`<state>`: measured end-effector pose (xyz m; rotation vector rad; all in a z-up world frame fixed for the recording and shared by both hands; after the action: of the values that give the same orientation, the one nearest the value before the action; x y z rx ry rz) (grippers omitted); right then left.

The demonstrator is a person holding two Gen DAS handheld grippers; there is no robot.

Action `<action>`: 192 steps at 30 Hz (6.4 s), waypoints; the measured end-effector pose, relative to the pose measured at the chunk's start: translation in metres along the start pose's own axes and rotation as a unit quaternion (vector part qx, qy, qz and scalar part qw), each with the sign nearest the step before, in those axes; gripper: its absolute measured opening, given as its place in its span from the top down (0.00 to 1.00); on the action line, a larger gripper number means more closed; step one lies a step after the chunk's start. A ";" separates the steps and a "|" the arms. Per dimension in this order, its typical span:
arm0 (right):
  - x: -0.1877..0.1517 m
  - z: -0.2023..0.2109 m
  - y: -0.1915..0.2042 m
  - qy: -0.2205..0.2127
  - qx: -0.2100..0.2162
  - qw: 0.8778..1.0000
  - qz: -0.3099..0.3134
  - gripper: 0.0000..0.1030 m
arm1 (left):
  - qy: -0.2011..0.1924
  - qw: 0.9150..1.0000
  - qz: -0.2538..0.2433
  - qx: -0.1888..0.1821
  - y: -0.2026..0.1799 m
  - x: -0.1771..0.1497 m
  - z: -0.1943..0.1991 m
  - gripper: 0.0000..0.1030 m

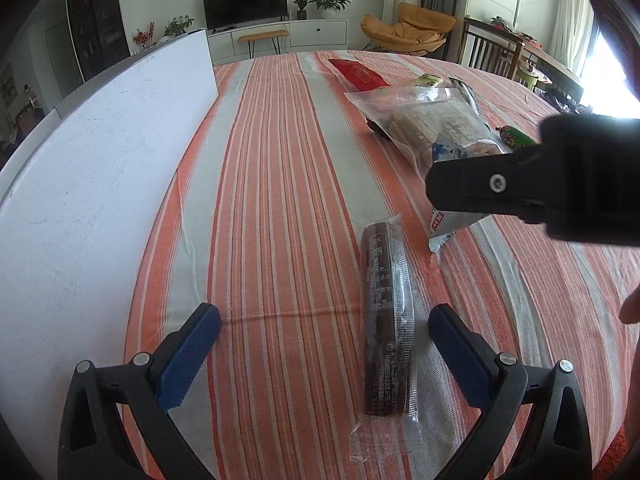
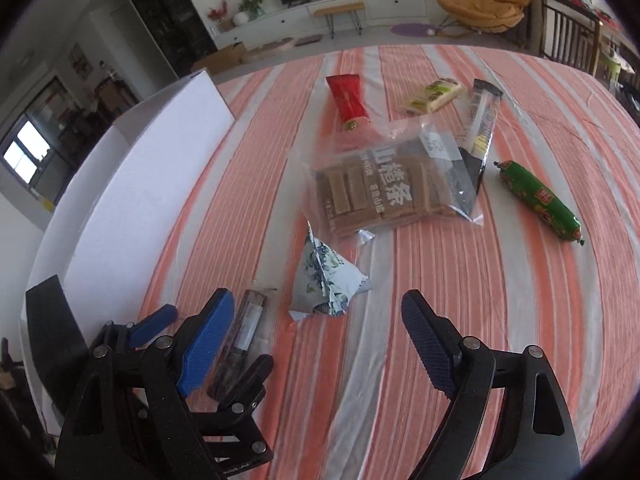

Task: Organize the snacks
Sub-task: 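Close the right tool on the triangular printed pouch, then carry the dark bar and the pouch into the white box and release both, then return both tools over the table toward the hawthorn strip bag, then grasp the clear bag of hawthorn strips with the left tool, then lift the hawthorn strip bag with the left tool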

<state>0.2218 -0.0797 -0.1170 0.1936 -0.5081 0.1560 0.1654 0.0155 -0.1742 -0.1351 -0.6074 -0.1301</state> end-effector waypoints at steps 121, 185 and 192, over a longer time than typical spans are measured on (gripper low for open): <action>-0.125 0.058 -0.155 -0.072 -0.254 0.948 -0.180 0.14 | -0.008 1.000 -0.005 -0.004 -0.026 0.003 -0.008 0.00; -0.119 0.052 -0.151 -0.074 -0.243 0.952 -0.171 0.11 | 0.130 0.986 -0.084 -0.069 -0.057 0.067 -0.039 0.31; -0.119 0.052 -0.151 -0.074 -0.243 0.952 -0.171 0.11 | 0.059 0.991 -0.022 -0.121 -0.035 0.016 0.017 0.23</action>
<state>0.1245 -0.2498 -0.1529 -0.1929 -0.6385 -0.3258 0.1633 -0.0178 -0.1482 -0.3458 -0.4746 -0.2522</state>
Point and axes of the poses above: each gripper's, at about its wrist camera, not at the fingertips, and z roughly against the way its jaws point, y to its left, x to its top, the point moved 7 cm from there along -z, roughly the way its jaws point, and after that the axes turned 6 degrees about -x, right-handed, at the moved point
